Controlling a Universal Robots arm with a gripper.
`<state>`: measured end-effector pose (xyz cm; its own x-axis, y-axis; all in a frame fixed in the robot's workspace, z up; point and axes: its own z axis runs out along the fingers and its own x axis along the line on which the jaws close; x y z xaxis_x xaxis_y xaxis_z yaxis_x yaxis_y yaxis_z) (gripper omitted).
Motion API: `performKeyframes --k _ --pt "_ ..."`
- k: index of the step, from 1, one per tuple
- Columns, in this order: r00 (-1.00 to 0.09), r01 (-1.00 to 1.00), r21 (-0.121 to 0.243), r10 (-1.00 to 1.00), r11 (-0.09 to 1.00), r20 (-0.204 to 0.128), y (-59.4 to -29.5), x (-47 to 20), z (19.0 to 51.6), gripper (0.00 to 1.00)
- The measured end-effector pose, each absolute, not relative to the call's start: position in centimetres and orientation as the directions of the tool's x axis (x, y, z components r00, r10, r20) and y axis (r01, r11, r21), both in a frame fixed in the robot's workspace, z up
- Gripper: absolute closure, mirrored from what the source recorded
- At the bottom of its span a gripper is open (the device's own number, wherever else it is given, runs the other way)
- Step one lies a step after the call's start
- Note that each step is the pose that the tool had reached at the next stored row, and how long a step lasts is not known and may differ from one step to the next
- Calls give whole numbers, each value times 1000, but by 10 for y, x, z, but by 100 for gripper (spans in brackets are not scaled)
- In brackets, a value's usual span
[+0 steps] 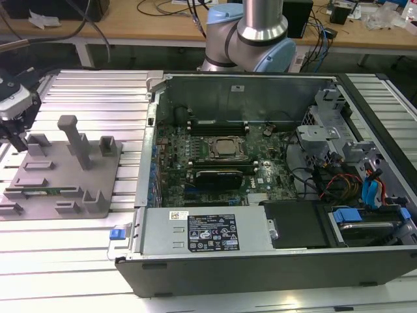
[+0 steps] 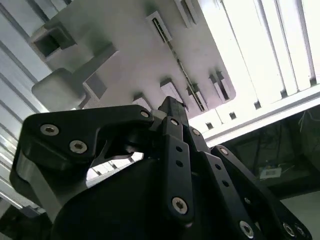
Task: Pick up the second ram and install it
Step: 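Pick up the second ram and move it above second insertion slot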
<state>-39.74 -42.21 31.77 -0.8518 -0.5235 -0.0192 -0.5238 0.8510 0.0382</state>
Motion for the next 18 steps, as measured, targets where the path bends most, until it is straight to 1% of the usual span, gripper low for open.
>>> performKeyframes --k 3,8,9,13,16,18 --pt "-783 -622 38 -622 782 -19 -422 -397 317 92" --pt "-634 -773 37 -773 633 -18 -422 -397 316 92" --pt "-620 -784 37 -784 619 -18 -422 -397 315 92" --pt "-450 -893 37 -893 449 -18 -422 -397 314 92" --pt "-383 -923 37 -924 382 -18 -422 -397 313 92" --pt "-297 -954 37 -955 296 -18 -422 -397 311 92"
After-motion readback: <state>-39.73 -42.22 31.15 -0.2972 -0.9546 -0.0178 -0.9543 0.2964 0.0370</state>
